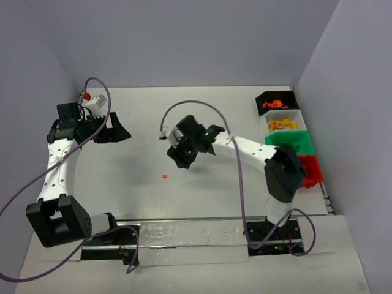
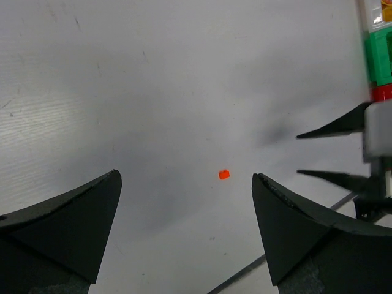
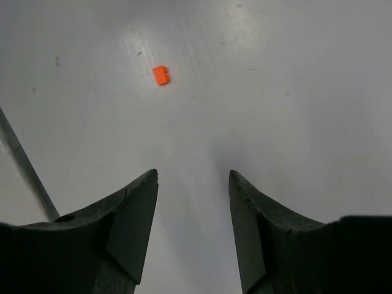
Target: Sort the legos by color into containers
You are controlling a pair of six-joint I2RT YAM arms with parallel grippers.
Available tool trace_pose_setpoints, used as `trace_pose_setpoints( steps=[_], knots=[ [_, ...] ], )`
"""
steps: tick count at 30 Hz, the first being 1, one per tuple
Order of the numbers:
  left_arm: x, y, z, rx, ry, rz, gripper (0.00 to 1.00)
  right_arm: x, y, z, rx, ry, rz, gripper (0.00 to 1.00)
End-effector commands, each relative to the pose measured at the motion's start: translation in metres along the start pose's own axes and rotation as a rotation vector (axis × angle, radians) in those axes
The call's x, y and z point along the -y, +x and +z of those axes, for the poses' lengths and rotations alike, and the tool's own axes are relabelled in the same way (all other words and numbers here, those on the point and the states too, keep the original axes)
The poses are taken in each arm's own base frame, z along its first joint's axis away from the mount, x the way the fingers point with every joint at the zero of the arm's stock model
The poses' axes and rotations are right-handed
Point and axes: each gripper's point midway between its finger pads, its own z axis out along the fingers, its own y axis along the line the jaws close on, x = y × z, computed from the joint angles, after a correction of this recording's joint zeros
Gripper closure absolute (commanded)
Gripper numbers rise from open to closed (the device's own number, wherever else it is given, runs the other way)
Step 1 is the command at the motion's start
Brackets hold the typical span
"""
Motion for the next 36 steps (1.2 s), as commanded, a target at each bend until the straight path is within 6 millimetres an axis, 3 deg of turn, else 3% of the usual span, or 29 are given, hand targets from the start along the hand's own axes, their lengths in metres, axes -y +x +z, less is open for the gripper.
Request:
trace_pose_setpoints(
  steps=[1, 5, 14, 27, 36],
  knots=[
    [0.013, -0.014, -0.014, 0.034, 0.051, 0.036, 0.02, -0.011, -0.002, 0.022, -0.100, 0.054, -0.141, 0.43],
    [0.017, -0.024, -0.023, 0.064, 0.058, 0.052, 0.02, -0.033, -0.003, 0.050, -0.153, -0.002, -0.192, 0.43],
    [0.010, -0.033, -0.028, 0.080, 0.140, -0.020, 0.02, -0.042, -0.002, 0.090, -0.175, -0.022, -0.243, 0.45],
    [0.006, -0.032, -0.027, 0.081, 0.131, -0.026, 0.02, -0.043, 0.003, 0.114, -0.186, -0.040, -0.247, 0.48],
    [0.004, -0.033, -0.027, 0.082, 0.121, -0.024, 0.02, -0.047, 0.003, 0.121, -0.186, -0.068, -0.233, 0.57]
  ],
)
